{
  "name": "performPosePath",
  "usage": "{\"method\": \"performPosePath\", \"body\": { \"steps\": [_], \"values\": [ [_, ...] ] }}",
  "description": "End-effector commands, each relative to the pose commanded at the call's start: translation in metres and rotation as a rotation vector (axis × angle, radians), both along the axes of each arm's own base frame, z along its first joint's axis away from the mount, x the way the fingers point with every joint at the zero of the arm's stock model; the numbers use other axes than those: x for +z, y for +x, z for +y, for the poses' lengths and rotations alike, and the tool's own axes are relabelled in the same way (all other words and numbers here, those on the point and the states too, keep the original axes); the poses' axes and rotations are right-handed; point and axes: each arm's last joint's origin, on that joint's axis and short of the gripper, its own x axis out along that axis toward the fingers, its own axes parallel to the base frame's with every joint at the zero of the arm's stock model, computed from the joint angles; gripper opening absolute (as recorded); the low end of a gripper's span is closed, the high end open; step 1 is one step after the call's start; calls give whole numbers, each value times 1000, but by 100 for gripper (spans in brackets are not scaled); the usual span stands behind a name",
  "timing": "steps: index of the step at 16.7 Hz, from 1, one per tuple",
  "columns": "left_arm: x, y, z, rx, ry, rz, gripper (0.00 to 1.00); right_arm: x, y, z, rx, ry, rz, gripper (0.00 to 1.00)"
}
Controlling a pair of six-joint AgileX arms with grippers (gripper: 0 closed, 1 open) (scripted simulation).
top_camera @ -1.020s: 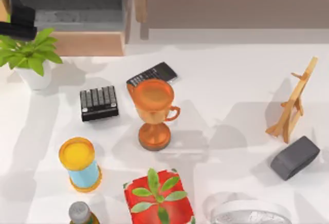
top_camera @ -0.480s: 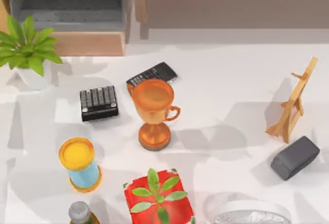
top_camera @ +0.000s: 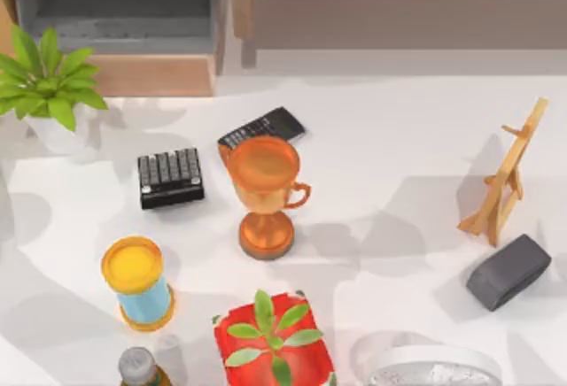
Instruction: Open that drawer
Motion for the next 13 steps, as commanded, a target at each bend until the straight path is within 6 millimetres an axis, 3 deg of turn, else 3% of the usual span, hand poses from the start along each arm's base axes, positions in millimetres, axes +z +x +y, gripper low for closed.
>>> {"method": "performPosePath", "body": {
  "steps": [5, 13],
  "values": [
    [0, 1, -2, -2, -2, 3, 100, 0, 0, 0, 0, 0, 0, 100],
    [0, 25, 0, 0, 0, 0, 100, 0, 0, 0, 0, 0, 0, 100]
  ]
}}
